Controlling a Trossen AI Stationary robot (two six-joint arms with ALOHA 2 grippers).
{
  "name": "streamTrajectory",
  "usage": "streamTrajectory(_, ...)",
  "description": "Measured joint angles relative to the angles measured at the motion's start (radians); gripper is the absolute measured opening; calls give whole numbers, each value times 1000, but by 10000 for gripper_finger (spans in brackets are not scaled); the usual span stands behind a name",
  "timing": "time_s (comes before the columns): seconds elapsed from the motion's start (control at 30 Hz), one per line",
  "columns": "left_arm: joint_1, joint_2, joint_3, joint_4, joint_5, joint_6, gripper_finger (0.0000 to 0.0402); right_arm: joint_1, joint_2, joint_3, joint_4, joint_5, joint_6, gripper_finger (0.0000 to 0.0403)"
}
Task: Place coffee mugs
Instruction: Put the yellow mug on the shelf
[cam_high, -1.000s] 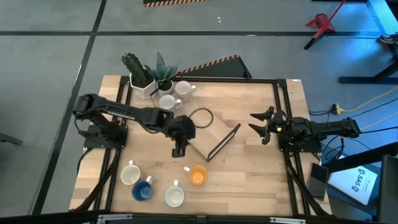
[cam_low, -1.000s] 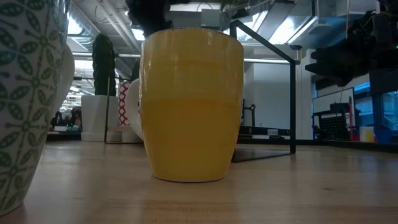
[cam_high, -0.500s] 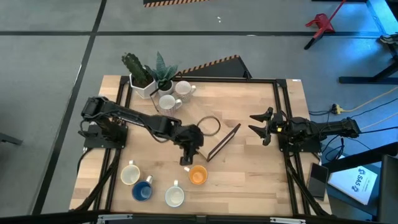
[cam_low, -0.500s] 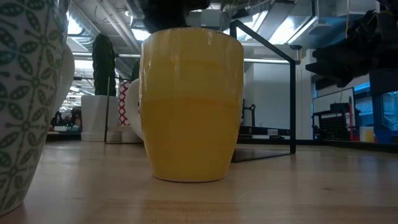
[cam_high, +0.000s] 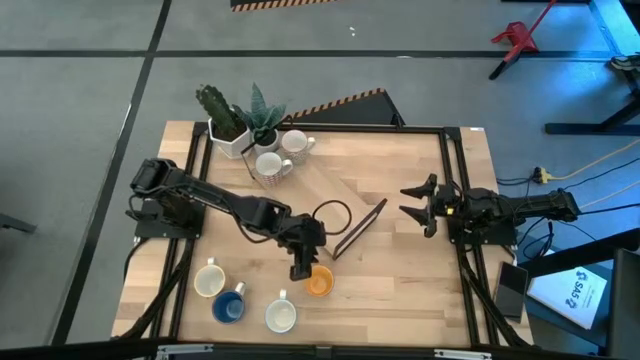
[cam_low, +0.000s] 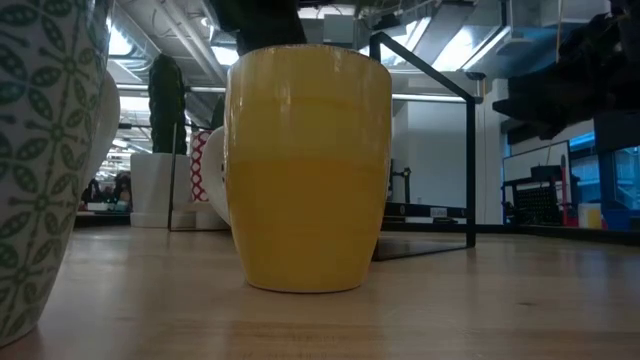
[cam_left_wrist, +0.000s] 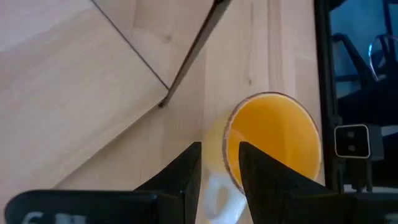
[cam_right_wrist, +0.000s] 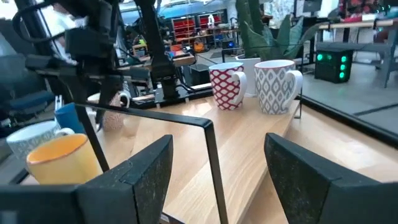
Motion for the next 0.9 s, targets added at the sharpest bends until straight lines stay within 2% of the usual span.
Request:
streamTrajectory(0.4, -49, 11, -2, -16, -23, -56, 102, 0, 6, 0, 0, 0, -59, 241)
streamTrajectory(0.67, -67, 14, -2, -35, -120, -81, 102, 0, 9, 0, 0, 0, -58, 241)
streamTrajectory(0.9, -79, 69, -1, 1, -113, -96, 102, 0, 14, 0, -1, -11, -57, 241)
